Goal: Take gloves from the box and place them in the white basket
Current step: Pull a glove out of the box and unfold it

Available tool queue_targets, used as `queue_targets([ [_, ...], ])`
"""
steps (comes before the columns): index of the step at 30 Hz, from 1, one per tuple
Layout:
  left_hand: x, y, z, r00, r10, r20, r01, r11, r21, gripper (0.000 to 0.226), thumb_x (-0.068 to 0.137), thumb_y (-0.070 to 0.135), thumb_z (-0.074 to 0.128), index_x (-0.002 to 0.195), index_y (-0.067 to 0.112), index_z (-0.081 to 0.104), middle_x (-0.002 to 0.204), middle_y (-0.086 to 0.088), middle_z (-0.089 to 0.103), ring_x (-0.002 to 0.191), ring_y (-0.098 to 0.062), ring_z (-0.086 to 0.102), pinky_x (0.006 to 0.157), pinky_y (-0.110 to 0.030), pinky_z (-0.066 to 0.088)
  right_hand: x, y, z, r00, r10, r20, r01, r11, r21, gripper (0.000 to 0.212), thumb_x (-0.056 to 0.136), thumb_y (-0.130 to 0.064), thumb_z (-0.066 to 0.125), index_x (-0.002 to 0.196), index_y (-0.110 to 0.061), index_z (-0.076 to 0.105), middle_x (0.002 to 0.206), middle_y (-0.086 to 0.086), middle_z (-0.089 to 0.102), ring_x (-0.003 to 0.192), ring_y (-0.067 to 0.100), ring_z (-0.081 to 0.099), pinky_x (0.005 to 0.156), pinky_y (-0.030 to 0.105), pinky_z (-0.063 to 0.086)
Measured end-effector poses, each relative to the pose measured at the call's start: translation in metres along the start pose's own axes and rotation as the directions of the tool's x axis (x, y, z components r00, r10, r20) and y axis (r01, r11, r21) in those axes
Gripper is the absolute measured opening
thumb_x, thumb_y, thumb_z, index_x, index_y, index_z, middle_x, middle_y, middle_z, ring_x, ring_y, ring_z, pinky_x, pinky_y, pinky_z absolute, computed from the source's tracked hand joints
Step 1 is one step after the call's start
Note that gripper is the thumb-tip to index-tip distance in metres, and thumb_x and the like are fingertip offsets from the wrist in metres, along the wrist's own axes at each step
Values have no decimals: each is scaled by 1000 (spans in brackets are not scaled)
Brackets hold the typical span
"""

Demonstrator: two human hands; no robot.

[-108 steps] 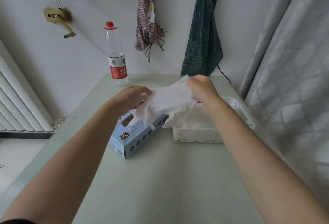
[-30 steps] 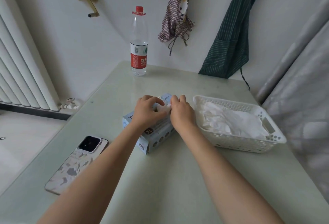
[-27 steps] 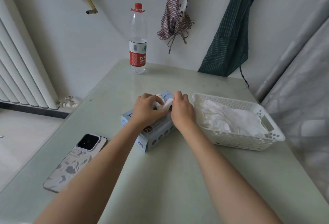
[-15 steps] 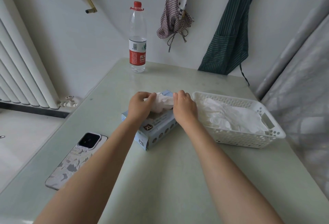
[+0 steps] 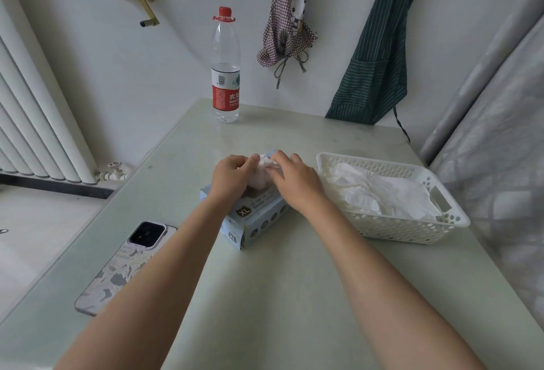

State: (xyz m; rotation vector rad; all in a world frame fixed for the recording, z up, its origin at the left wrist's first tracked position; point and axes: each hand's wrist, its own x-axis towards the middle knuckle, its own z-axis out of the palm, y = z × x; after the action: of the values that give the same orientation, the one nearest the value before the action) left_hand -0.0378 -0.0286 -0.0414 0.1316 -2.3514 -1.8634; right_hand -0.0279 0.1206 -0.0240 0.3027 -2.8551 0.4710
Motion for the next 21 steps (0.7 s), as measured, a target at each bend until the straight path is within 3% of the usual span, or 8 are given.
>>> queue_targets([
  [4,-6,8,-2,997,14,71,-10,999,-45,50,87,53,65,87,3,69,73,-14,66,63,-18,63,60,-29,52,9,4,-16,998,33,-52,-26,992,120,29,102,-37,40,103,-15,59,100,4,54,88,26,57,70,33,42],
  [6,-6,13,-5,992,35,121,-26,997,-75,42,78,50,77,86,9,71,75,-8,69,58,-19,64,55,-32,52,16,1,-30,998,11,-68,-1,991,137,30,102,-32,42,101,-11,64,102,5,54,89,22,55,72,32,41],
  [9,0,29,-12,985,88,151,-79,995,-64,23,76,32,83,86,15,72,87,-2,73,64,-19,69,64,-38,57,31,-11,-59,988,-29,-150,54,985,164,26,102,-20,44,102,-5,66,105,6,56,91,19,53,73,26,36],
  [12,8,51,-20,964,179,195,-166,983,-85,13,81,22,79,85,11,72,85,0,74,78,-14,68,80,-31,54,39,-21,-91,969,-11,-248,73,968,241,23,101,-10,40,110,-7,61,112,5,59,92,12,50,70,20,35],
  [16,12,75,-24,961,196,195,-180,979,-97,11,91,23,66,86,14,69,82,-4,69,78,-18,62,80,-34,53,38,-26,-119,964,60,-259,38,934,355,22,103,-20,37,106,-5,53,95,1,55,81,15,48,55,17,32],
  [19,5,89,-21,967,211,141,-180,962,-206,16,94,27,61,85,14,65,72,0,61,59,-13,54,54,-26,45,33,-23,-128,958,77,-278,34,926,375,24,100,-27,43,90,-7,53,75,-2,50,68,14,43,53,25,32],
  [21,1,92,-21,946,240,219,-193,957,-214,24,92,36,65,87,13,66,68,8,60,58,-7,54,55,-21,43,30,-18,-131,950,99,-295,22,923,383,25,100,-27,43,83,-9,50,69,-3,46,63,13,40,54,28,31],
])
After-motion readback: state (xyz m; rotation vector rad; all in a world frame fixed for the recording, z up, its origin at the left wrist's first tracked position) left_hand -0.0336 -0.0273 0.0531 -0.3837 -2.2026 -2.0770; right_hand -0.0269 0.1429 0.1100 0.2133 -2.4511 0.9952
